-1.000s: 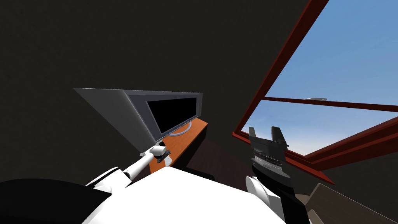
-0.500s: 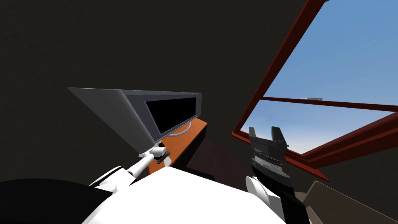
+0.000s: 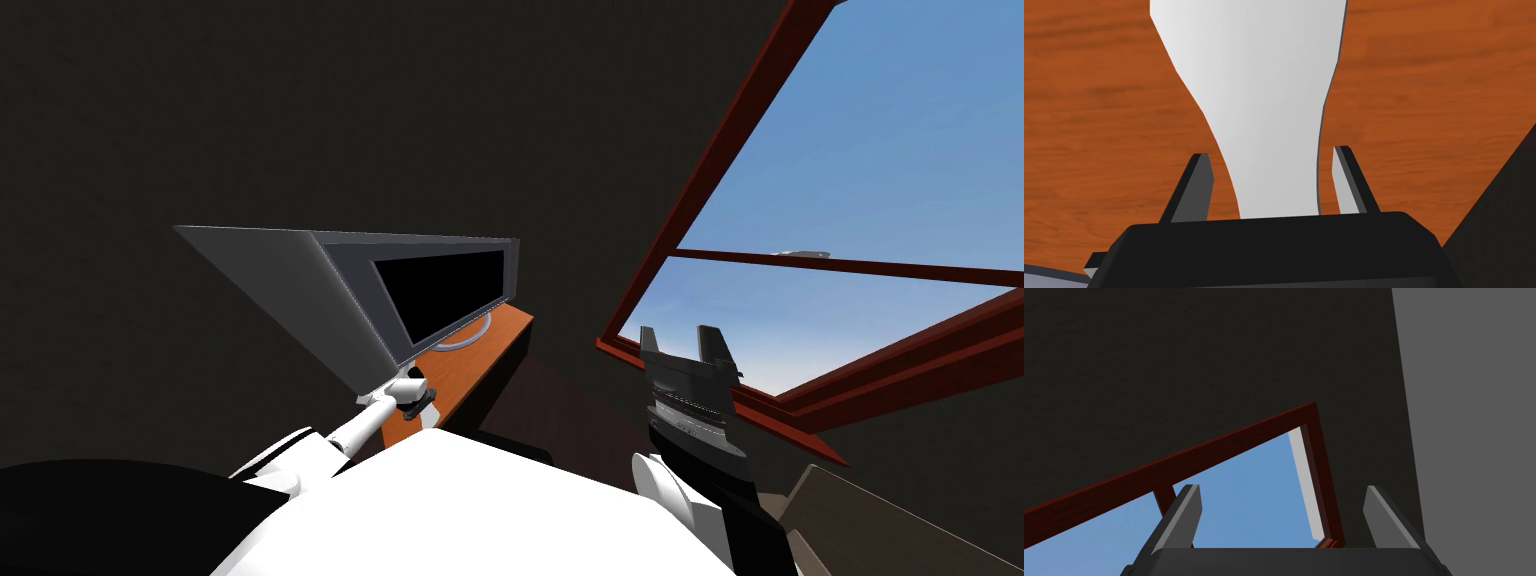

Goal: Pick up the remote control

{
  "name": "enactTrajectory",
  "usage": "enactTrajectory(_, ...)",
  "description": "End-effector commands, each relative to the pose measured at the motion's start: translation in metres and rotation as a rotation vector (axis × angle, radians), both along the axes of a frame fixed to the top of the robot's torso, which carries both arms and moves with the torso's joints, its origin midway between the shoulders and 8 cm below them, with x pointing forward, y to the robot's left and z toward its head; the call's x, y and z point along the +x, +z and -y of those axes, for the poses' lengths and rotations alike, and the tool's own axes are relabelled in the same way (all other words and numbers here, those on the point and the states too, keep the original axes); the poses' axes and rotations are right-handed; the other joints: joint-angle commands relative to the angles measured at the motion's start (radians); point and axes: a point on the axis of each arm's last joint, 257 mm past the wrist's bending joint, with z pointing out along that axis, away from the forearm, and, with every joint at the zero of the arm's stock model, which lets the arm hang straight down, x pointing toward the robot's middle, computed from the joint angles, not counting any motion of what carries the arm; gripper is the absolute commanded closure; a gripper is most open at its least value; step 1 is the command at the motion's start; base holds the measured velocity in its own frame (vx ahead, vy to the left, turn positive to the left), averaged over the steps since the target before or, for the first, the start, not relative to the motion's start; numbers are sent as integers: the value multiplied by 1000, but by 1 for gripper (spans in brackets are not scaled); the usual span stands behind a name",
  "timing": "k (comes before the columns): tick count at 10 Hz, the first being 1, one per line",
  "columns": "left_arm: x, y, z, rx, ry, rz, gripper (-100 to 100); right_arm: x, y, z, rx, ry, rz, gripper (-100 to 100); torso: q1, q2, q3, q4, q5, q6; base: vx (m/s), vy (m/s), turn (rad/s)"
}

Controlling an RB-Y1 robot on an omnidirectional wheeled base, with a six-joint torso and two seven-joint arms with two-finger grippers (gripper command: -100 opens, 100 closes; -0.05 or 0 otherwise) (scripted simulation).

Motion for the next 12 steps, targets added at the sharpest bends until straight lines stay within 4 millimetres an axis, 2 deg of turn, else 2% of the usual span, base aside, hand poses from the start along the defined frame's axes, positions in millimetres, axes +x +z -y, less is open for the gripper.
enactTrajectory(1,0,0,0,0,0,0,100,0,0,0,0,0,0,0,0,0,0,0,0,0,0,0,0)
enactTrajectory(2,0,0,0,0,0,0,0,0,0,0,0,0,0,0,0,0,0,0,0,0,0,0,0)
enactTrajectory(3,1,3,1,1,-3,0,100,0,0,0,0,0,0,0,0,0,0,0,0,0,-2,1,37)
enactTrajectory(12,8,21,9,0,-20,-3,100,0,0,0,0,0,0,0,-1,1,1,1,-1,0,-2,1,22)
